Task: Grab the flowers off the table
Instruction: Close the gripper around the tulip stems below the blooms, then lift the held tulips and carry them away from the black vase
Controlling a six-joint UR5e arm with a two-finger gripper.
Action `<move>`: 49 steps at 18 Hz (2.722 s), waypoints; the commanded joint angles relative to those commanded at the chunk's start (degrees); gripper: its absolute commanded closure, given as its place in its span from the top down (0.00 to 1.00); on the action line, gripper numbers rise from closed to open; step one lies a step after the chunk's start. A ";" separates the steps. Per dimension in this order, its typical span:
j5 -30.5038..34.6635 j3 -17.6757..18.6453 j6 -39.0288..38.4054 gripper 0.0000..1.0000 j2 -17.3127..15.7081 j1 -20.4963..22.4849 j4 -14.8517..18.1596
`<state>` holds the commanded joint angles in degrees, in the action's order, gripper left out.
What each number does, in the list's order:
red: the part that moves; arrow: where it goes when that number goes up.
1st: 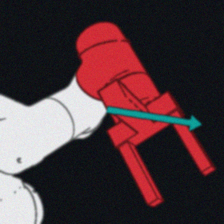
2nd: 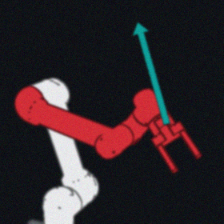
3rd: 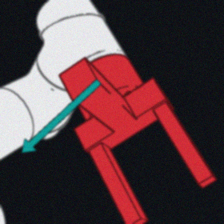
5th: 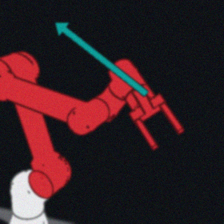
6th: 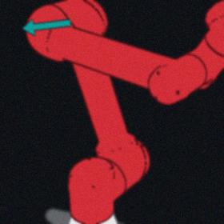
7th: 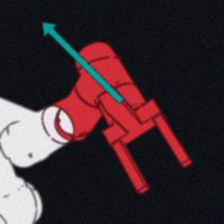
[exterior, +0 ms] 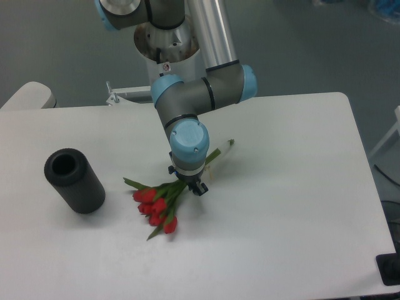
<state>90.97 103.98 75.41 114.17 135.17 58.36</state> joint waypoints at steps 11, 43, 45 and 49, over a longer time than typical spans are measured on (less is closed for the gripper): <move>-0.26 -5.71 -0.62 0.22 0.26 1.67 0.97; -1.05 -30.76 1.40 0.18 12.13 3.34 16.26; -0.88 -30.59 1.41 0.18 12.13 3.25 16.17; -0.88 -30.59 1.41 0.19 12.13 3.25 16.00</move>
<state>90.09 73.39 76.82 126.30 138.43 74.36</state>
